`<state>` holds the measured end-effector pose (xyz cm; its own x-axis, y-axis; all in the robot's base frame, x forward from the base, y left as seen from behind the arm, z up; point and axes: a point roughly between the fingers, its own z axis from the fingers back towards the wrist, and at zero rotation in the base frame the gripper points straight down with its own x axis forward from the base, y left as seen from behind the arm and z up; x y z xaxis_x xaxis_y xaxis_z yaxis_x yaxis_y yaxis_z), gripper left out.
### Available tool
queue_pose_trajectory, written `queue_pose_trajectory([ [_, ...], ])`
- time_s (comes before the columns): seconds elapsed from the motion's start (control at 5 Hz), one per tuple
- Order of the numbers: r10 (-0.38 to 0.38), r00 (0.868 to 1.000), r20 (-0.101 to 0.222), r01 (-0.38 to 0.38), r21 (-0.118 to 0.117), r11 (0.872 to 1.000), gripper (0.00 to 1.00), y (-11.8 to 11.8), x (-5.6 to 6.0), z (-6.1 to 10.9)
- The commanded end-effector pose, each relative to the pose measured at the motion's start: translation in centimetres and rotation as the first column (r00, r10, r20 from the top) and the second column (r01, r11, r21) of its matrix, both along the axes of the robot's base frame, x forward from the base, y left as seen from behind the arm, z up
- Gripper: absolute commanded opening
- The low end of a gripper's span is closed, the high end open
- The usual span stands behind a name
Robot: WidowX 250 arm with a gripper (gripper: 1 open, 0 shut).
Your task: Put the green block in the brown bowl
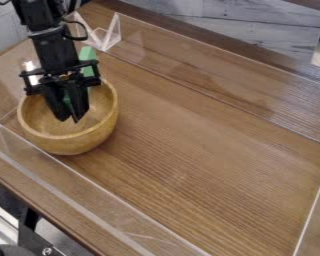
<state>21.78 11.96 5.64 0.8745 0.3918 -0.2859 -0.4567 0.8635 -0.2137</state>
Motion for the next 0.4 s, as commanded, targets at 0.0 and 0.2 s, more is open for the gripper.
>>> queue_pose_trajectory([
  [0.0,-0.006,1.000,0.028,0.005,0.032,0.999,0.00,0.42,0.87,1.06],
  [0.2,-0.008,1.000,0.022,0.007,0.032,0.999,0.00,0.36,0.90,1.10],
])
